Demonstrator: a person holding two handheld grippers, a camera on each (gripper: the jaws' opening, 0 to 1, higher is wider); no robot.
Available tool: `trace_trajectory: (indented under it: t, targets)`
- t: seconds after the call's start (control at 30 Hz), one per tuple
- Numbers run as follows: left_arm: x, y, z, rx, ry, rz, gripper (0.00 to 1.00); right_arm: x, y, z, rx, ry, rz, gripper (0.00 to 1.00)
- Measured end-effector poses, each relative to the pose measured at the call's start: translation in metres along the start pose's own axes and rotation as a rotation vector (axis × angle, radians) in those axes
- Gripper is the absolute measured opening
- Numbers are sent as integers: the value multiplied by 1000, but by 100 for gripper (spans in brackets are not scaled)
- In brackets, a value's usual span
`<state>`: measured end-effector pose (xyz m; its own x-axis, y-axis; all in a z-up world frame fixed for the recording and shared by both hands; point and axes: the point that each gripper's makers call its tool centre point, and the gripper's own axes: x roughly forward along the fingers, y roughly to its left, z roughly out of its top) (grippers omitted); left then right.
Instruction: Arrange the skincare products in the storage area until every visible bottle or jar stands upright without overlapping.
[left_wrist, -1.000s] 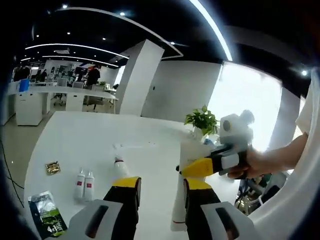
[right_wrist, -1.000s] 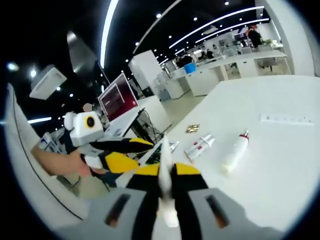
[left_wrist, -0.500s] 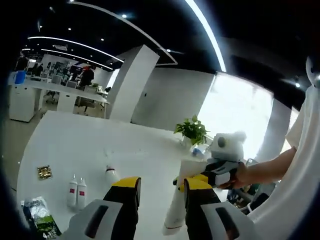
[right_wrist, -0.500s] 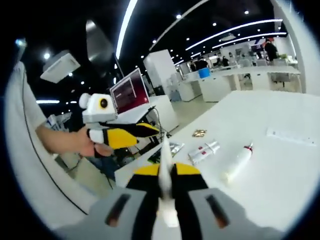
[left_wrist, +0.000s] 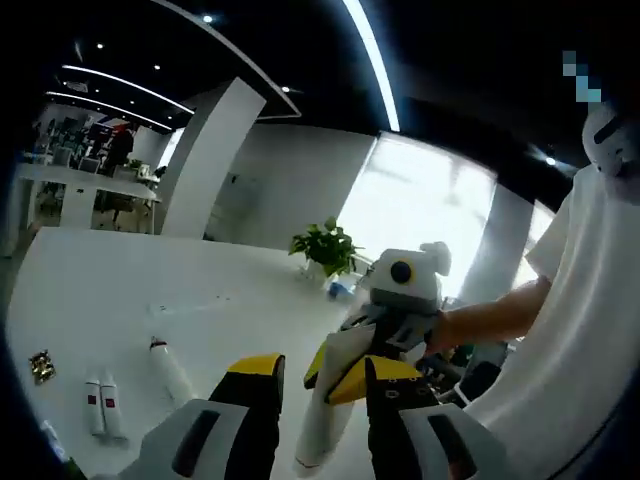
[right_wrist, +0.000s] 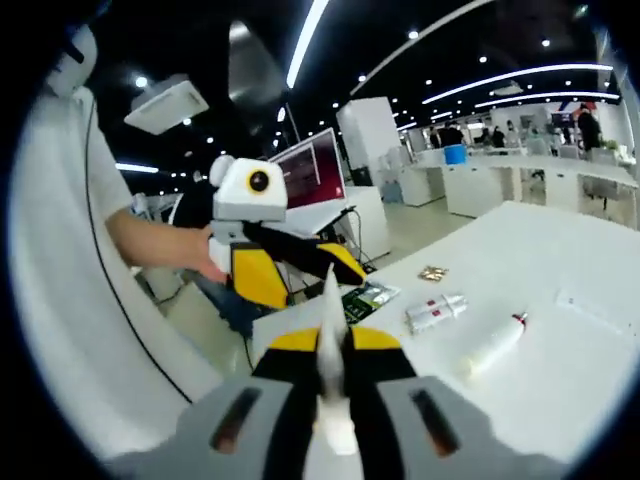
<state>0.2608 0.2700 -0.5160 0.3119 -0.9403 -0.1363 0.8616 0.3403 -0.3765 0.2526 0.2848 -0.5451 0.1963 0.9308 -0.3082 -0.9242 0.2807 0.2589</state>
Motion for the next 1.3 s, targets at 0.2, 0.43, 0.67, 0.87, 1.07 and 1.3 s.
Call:
trace_trajectory:
  t: [0.2, 0.43, 0.67, 0.87, 1.07, 1.3]
  targets:
    - [5, -14, -1, 57, 10, -67, 18, 2, 14, -8, -32, 37, 68, 9]
    - [3, -27, -9, 62, 40, -159, 13, 5, 28, -15, -88, 76, 141, 9]
    - [3, -36, -23, 115, 94, -195, 6, 8, 39, -27, -120, 132, 207, 9]
    - [5, -43, -47, 212, 186, -216, 1, 11, 43, -47, -131, 211, 236, 10]
    - [6, -44, -51, 227, 187, -186, 0, 11, 42, -53, -110, 249, 226, 14]
    - [7, -42, -57, 231, 196, -171, 0, 11, 40, -64, -85, 335, 200, 17]
